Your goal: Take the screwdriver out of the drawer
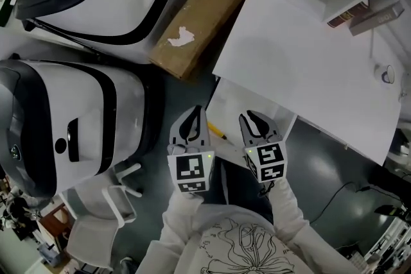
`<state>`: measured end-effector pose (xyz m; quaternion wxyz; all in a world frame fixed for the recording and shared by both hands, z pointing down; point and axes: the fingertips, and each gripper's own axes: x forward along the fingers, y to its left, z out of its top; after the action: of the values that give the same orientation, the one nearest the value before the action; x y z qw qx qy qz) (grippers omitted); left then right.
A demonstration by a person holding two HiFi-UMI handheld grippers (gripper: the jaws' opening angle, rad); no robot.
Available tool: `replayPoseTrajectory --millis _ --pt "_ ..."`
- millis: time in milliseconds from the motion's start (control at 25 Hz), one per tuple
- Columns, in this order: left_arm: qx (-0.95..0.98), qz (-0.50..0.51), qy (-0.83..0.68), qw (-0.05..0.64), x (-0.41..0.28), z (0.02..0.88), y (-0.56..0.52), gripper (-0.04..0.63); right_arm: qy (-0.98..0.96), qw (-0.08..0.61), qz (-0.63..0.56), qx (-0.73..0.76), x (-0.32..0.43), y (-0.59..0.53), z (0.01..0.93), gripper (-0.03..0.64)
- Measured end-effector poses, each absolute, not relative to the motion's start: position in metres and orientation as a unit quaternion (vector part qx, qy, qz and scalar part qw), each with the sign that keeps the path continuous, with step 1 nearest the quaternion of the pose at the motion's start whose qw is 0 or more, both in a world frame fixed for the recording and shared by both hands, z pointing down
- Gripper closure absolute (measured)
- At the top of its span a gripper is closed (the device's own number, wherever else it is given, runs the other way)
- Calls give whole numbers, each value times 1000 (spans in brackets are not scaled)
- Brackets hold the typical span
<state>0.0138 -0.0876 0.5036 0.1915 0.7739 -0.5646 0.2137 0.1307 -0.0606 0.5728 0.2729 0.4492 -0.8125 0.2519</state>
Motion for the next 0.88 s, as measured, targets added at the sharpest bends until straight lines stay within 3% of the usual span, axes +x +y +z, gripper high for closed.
replayPoseTrajectory --millis 880 --pt "735 226 -589 249 -72 563 -89 588 -810 427 324 239 38 -11 721 491"
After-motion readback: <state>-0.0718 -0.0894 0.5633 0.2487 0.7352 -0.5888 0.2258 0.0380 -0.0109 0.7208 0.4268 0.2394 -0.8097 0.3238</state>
